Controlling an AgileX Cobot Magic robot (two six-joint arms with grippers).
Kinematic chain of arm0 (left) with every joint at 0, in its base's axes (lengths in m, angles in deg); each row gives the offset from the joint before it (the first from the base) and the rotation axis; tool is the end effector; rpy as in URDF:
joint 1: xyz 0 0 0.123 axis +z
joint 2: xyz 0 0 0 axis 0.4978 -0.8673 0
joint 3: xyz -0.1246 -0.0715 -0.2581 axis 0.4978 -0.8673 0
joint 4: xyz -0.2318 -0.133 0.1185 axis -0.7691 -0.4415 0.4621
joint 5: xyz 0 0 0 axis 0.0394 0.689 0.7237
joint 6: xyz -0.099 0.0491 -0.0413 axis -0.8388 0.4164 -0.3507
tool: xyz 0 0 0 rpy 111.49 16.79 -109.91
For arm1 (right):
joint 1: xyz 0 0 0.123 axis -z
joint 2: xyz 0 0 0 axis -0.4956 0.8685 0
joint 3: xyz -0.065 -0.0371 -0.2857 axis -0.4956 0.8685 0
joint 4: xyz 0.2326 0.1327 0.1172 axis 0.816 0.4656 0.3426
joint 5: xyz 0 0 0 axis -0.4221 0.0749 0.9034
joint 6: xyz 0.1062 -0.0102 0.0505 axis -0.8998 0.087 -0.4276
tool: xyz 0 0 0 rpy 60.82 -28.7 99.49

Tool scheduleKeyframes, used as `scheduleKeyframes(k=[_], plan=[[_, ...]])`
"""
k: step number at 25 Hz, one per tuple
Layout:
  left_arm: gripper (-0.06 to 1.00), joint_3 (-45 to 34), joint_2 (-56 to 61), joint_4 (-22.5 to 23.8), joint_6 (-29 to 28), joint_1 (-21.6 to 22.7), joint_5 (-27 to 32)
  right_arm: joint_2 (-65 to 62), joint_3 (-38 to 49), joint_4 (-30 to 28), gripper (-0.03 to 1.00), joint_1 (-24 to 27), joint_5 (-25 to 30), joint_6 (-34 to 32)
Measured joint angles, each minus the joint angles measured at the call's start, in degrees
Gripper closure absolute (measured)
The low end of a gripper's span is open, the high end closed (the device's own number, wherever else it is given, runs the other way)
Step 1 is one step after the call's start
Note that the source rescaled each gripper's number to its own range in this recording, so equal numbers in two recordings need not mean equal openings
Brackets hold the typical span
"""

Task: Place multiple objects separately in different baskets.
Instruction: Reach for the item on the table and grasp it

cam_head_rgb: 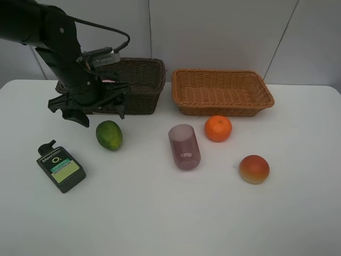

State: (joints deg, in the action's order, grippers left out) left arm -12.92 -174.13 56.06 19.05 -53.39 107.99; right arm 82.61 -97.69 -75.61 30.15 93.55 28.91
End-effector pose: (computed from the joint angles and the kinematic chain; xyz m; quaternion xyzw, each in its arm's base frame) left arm 0.3743 -0.1611 0.1332 -0.1183 0.9776 -0.0820 0.1535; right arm 0.0415 -0.0031 0.2923 0.0417 0.8451 0.0085 0.5329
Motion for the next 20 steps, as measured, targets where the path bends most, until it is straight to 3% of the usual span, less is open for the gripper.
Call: scheduleKeyframes(k=[5,20], plan=[[-0.05,0.0,-0.5,0.0,-2.7,0.0,-0.5,0.0,0.0,0.0,0.03,0.0,0.0,0.0],[-0.05,2.1,-6.3,1.1,-3.0,0.0,1.1,0.0,0.0,0.0,0.03,0.0,0.0,0.0]])
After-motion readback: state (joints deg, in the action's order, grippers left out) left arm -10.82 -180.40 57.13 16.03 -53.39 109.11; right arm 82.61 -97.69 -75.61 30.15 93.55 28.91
